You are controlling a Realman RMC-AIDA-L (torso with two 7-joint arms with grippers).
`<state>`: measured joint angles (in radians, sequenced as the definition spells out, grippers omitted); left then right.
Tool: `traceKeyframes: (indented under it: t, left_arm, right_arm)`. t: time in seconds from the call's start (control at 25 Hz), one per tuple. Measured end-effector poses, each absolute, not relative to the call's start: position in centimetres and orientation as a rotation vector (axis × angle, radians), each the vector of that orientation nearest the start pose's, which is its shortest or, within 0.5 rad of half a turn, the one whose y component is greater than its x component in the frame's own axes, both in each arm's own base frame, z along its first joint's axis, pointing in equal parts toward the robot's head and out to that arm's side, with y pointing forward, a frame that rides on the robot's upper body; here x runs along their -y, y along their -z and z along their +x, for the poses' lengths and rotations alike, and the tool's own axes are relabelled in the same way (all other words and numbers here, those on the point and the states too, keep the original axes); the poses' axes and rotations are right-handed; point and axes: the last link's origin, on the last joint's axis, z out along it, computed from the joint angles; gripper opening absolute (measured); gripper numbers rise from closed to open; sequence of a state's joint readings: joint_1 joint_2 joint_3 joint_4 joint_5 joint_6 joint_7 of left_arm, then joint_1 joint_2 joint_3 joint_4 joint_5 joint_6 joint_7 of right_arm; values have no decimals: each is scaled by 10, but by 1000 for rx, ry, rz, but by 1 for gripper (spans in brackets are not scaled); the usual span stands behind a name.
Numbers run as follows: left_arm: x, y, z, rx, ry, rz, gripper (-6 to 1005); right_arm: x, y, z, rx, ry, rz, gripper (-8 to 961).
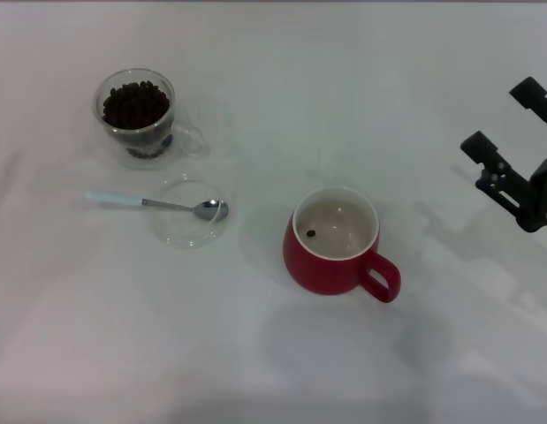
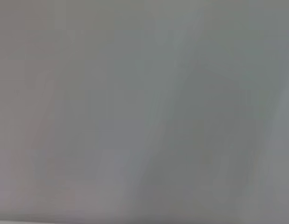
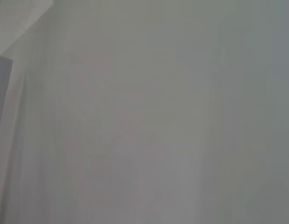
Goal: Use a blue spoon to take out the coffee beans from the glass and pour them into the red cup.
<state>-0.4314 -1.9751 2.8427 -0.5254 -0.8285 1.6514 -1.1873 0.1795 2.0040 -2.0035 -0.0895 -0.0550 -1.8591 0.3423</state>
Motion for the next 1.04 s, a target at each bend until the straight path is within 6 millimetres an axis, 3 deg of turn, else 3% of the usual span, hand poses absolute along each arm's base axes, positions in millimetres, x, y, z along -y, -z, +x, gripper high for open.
traceKeyframes:
  t: [0.28, 0.52, 1.04]
  left_arm:
    - [-223, -111, -416, 687, 704, -1701, 472]
    - [-195, -108, -428, 619, 606, -1564, 471]
    - [-196, -96, -426, 576, 616, -1492, 473]
  right_arm:
    - [-193, -10, 319, -164, -1121, -1912, 798]
    - [-195, -17, 323, -174, -1105, -1855, 798]
    - [-195, -20, 321, -166, -1127, -1834, 798]
